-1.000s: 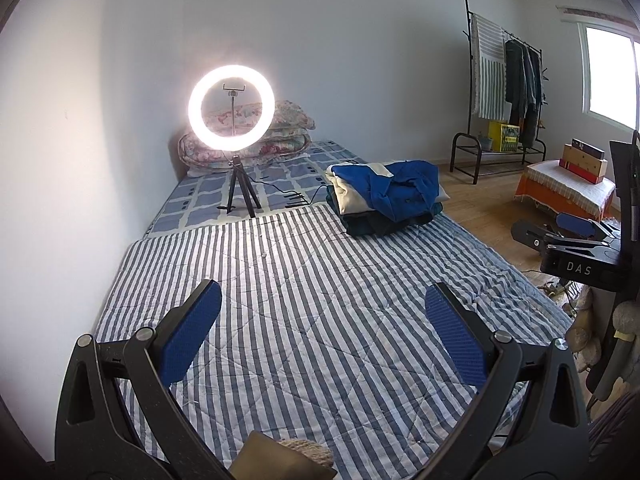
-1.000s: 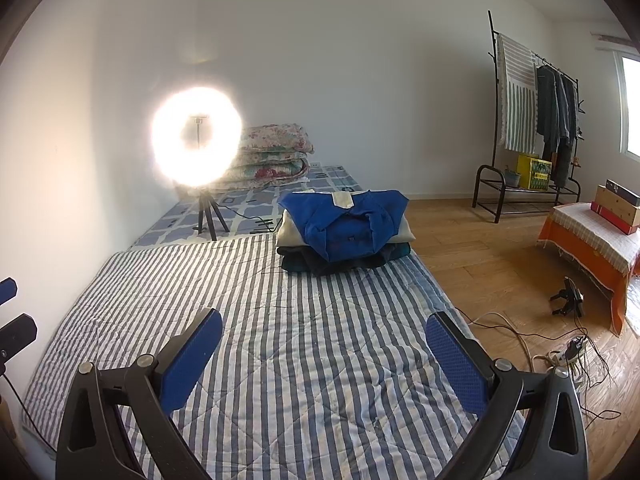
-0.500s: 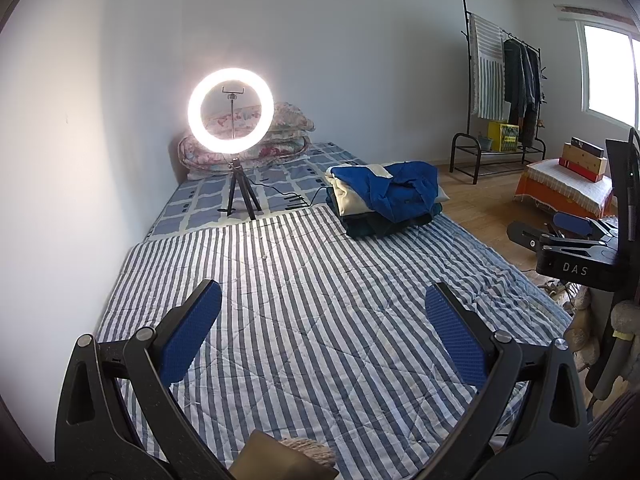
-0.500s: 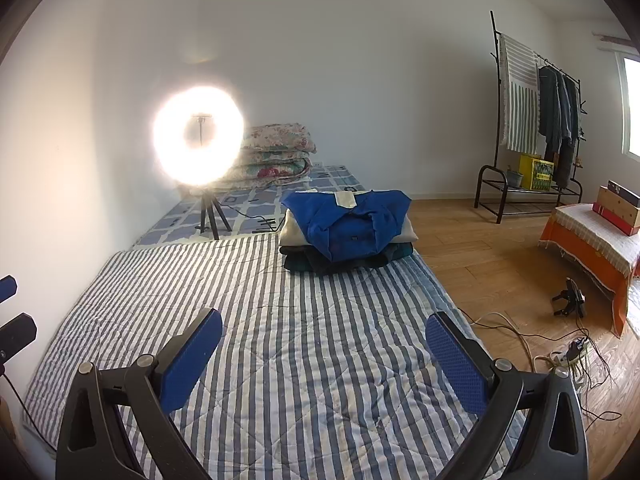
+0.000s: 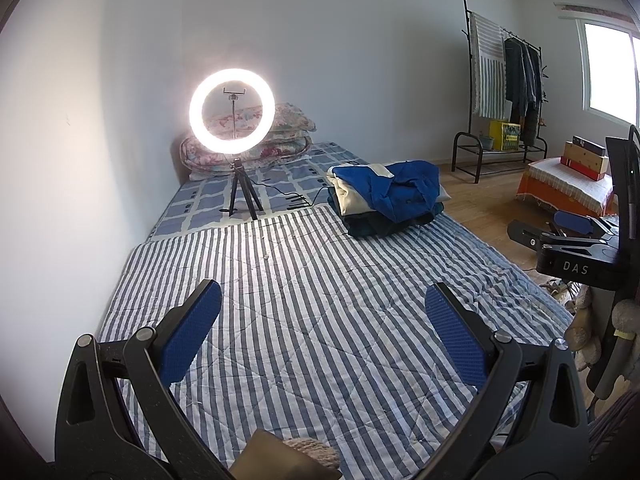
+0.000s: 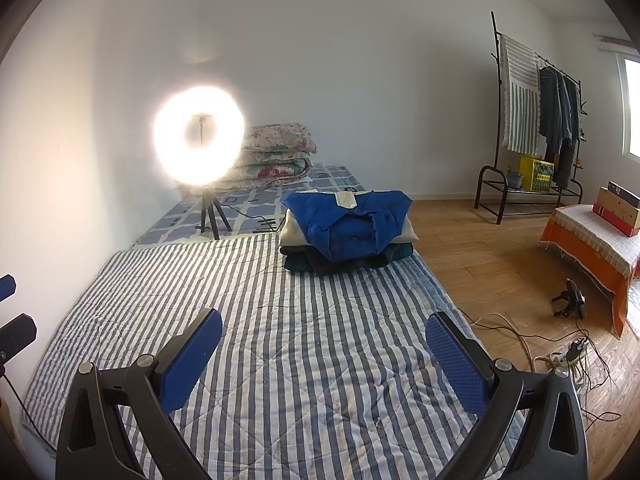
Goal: Fold large clothes
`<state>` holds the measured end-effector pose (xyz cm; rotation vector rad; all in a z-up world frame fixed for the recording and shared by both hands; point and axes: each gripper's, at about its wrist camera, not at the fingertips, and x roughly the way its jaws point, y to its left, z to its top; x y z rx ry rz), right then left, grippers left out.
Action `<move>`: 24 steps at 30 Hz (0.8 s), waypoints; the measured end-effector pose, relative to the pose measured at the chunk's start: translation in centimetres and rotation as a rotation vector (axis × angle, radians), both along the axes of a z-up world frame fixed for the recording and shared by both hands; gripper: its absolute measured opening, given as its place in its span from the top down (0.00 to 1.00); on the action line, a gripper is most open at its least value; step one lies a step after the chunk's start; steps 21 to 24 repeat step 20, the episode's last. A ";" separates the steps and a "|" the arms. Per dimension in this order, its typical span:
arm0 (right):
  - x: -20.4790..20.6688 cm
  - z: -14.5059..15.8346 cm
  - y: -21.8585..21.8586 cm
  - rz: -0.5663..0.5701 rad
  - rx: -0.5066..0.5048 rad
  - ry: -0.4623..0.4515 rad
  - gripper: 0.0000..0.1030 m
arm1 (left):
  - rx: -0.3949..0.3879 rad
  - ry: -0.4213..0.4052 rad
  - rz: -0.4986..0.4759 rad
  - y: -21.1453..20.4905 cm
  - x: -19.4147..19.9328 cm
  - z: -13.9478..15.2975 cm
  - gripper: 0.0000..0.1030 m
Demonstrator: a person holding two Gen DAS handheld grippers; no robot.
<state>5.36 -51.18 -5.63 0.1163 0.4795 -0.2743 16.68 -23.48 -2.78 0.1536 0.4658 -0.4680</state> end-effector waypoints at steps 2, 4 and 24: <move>0.0 0.0 0.0 -0.001 0.000 0.000 0.00 | 0.001 -0.001 0.001 0.0 0.0 0.0 0.00; 0.0 0.0 0.0 -0.002 0.000 0.000 0.00 | 0.001 -0.002 0.004 0.0 -0.1 0.0 0.00; 0.0 0.1 -0.3 0.010 0.002 0.000 0.00 | -0.001 -0.037 0.018 0.1 -0.5 -0.3 0.00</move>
